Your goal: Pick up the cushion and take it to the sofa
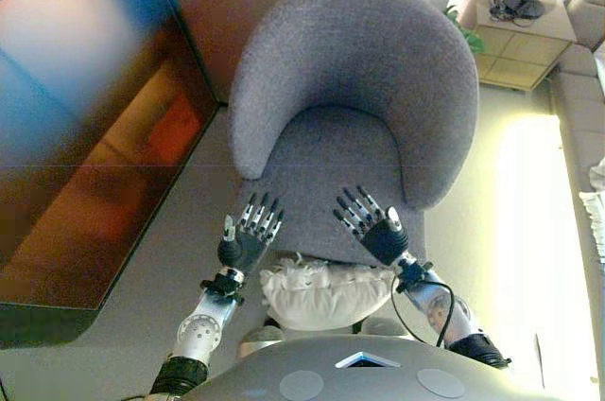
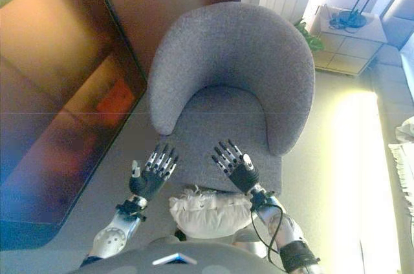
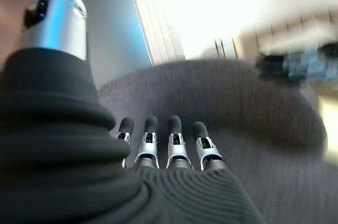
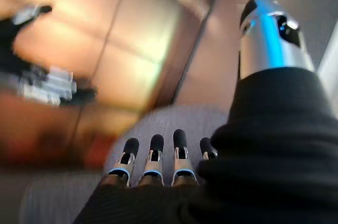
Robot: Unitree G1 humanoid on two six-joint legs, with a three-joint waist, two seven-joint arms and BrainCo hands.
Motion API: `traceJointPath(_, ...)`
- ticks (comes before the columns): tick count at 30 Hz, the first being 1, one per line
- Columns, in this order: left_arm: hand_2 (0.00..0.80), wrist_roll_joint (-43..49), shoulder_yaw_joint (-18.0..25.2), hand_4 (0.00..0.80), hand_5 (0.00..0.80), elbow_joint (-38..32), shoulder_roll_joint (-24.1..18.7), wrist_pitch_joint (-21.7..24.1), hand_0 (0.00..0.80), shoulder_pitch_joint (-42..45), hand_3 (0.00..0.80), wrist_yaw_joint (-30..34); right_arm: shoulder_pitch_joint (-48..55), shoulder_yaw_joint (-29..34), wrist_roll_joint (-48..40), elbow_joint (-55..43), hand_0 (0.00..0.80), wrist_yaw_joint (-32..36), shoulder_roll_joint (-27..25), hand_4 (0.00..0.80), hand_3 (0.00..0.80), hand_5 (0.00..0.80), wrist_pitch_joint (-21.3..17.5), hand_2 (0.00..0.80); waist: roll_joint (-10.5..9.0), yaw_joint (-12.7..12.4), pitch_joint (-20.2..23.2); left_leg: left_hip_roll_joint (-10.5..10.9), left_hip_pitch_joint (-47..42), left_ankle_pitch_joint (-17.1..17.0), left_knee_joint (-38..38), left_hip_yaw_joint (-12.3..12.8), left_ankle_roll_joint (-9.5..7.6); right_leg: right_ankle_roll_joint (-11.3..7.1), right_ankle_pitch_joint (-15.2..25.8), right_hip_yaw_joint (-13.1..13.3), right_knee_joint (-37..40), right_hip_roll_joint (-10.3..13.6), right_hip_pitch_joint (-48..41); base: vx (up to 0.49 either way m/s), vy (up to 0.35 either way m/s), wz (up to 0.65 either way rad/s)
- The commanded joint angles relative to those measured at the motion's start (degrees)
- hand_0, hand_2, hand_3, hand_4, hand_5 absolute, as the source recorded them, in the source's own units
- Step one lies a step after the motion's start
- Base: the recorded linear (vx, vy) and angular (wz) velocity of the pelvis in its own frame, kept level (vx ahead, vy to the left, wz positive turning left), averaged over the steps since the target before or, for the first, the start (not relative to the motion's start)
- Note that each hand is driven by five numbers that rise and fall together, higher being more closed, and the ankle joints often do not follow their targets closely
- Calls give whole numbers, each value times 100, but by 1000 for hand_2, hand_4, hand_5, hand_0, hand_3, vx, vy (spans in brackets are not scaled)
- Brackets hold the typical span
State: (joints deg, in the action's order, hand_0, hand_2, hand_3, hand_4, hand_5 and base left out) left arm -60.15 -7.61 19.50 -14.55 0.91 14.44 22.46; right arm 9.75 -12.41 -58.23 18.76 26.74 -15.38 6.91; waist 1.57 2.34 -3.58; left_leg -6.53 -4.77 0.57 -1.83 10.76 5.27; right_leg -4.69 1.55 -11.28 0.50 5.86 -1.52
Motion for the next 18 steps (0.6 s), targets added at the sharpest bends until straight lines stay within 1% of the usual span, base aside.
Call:
traceJointPath(1, 0, 977, 283, 0, 0, -371, -611, 605, 0, -185, 0, -860, -83, 114, 619, -237, 0, -507, -195, 0, 0, 0, -603, 0, -323, 34, -162, -620, 594, -94, 1025, -112, 156, -248, -188, 551, -694, 365, 246, 5, -92, 18)
traceJointPath(2, 0, 909, 352, 0, 0, -413, -605, 515, 0, -175, 0, -920, -38, 165, 632, -238, 0, -523, -238, 0, 0, 0, -613, 0, -335, 40, -189, -649, 620, -95, 1097, -142, 171, -220, -213, 552, -709, 347, 250, 14, -91, 14)
traceJointPath(4, 0, 1052, 390, 0, 0, -449, -580, 521, 0, -110, 0, -1040, -1, 233, 820, -178, 0, -586, -313, 0, 0, 0, -671, 0, -352, 38, -239, -720, 681, -135, 1335, -203, 208, -146, -261, 550, -726, 301, 253, 22, -88, 12)
traceJointPath(6, 0, 1269, 294, 0, 0, -455, -560, 634, 0, 3, 0, -1233, -29, 232, 1117, -76, 0, -800, -400, 0, 0, 0, -772, 0, -327, -7, -348, -729, 902, -361, 1819, -400, 290, -74, -285, 573, -750, 234, 238, 11, -32, 4)
traceJointPath(7, 0, 1336, 259, 0, 0, -428, -571, 630, 0, 12, 0, -1326, -47, 228, 1268, 11, 0, -943, -440, 0, 0, 0, -863, 0, -290, -36, -394, -722, 990, -458, 1752, -445, 324, -92, -305, 550, -754, 220, 222, 18, 41, -2)
traceJointPath(8, 0, 1341, 249, 0, 0, -400, -576, 617, 0, -2, 0, -1358, -73, 224, 1368, 80, 0, -1014, -452, 0, 0, 0, -938, 0, -267, -51, -407, -712, 1003, -472, 1574, -434, 322, -117, -320, 531, -759, 228, 225, 15, 112, -3)
traceJointPath(9, 0, 1394, 243, 0, 0, -315, -585, 595, 0, -64, 0, -1445, -160, 211, 1575, 232, 0, -1179, -465, 0, 0, 0, -1104, 0, -221, -99, -440, -679, 1039, -479, 1244, -434, 299, -166, -354, 483, -802, 274, 274, 4, 116, -1)
traceJointPath(10, 0, 1519, 230, 0, 0, -224, -588, 607, 0, -148, 0, -1540, -243, 205, 1638, 288, 0, -1320, -467, 0, 0, 0, -1159, 0, -212, -110, -467, -646, 1052, -421, 1137, -434, 273, -208, -351, 443, -840, 337, 340, -28, 129, -2)
traceJointPath(12, 0, 1705, 160, 0, 0, 4, -598, 638, 0, -389, 0, -1715, -377, 212, 1525, 366, 0, -1575, -420, 0, 0, 0, -1203, 0, -204, -86, -531, -618, 1110, -314, 1088, -337, 241, -279, -319, 316, -957, 482, 507, -57, 88, -1)
traceJointPath(13, 0, 1737, 86, 0, 0, 152, -620, 687, 0, -551, 0, -1764, -466, 247, 1433, 445, 0, -1689, -373, 0, 0, 0, -1257, 0, -203, -89, -603, -606, 1234, -269, 1174, -341, 237, -335, -298, 250, -1076, 589, 647, -53, 56, 7)
traceJointPath(14, 0, 1766, 60, 0, 0, 203, -627, 706, 0, -613, 0, -1782, -508, 260, 1406, 484, 0, -1745, -352, 0, 0, 0, -1287, 0, -203, -91, -631, -600, 1306, -244, 1227, -352, 233, -354, -293, 233, -1126, 630, 713, -105, 54, 12)
traceJointPath(15, 0, 1810, -7, 0, 0, 295, -650, 760, 0, -765, 0, -1847, -634, 284, 1419, 595, 0, -1863, -302, 0, 0, 0, -1382, 0, -210, -104, -761, -592, 1533, -158, 1439, -372, 223, -399, -268, 205, -1269, 759, 892, -135, 51, 10)
traceJointPath(16, 0, 1785, -54, 0, 0, 330, -670, 788, 0, -874, 0, -1887, -738, 280, 1421, 657, 0, -1951, -288, 0, 0, 0, -1452, 0, -207, -115, -883, -604, 1750, -95, 1657, -394, 230, -428, -255, 210, -1419, 858, 1069, -192, 55, 6)
traceJointPath(18, 0, 1779, -175, 0, 0, 420, -714, 927, 0, -1077, 0, -2011, -976, 231, 1400, 772, 0, -2162, -302, 0, 0, 0, -1540, 0, -203, -129, -1113, -604, 2229, 34, 2117, -441, 206, -455, -263, 300, -1704, 996, 1444, -222, 50, 11)
